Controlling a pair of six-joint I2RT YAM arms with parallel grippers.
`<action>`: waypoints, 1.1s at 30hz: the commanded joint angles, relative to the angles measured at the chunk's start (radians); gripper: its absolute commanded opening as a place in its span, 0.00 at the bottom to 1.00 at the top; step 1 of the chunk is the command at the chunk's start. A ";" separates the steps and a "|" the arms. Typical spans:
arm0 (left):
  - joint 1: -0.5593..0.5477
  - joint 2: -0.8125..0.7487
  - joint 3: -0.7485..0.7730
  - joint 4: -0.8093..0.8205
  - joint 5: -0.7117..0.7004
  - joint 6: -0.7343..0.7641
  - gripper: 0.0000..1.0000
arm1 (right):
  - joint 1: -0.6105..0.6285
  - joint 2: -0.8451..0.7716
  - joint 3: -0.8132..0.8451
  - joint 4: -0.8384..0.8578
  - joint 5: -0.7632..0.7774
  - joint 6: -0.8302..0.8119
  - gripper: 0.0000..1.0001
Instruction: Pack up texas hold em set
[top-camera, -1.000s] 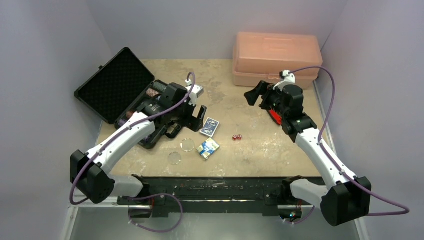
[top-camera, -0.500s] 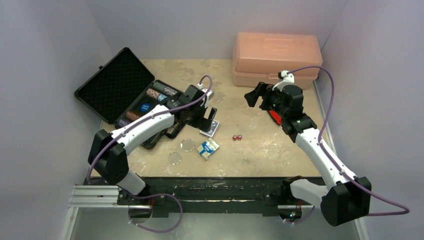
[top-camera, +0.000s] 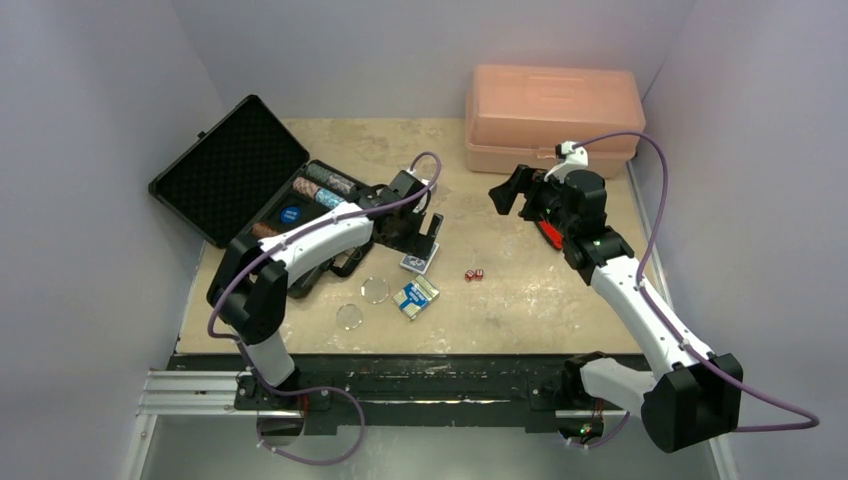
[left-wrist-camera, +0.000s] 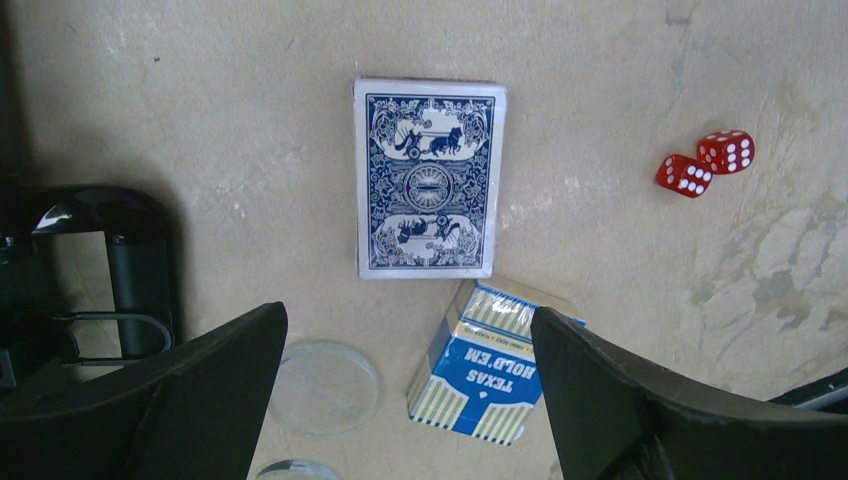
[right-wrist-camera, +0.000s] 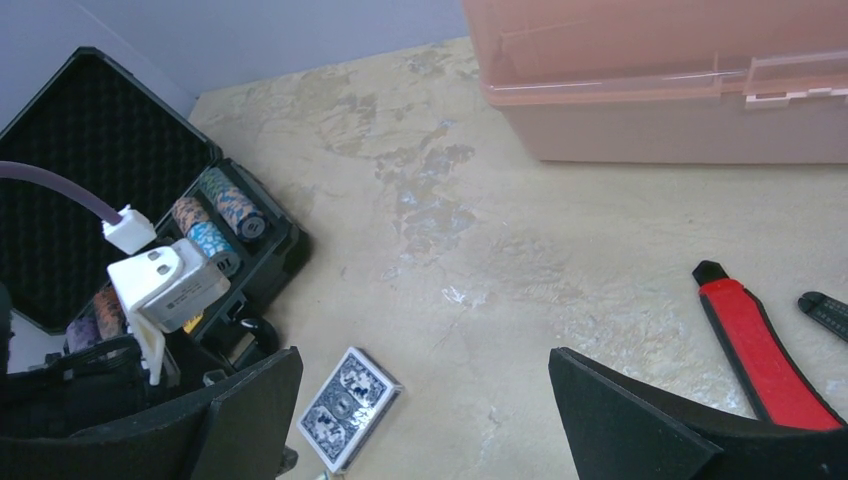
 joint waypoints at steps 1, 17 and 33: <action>-0.011 0.039 0.051 0.056 -0.036 -0.033 0.93 | 0.003 -0.021 0.011 -0.005 -0.007 -0.021 0.99; -0.032 0.153 0.056 0.130 -0.073 -0.004 1.00 | 0.003 -0.013 0.022 -0.009 -0.016 -0.027 0.99; -0.051 0.231 0.078 0.144 -0.083 0.053 0.92 | 0.004 -0.012 0.017 -0.001 -0.038 -0.029 0.99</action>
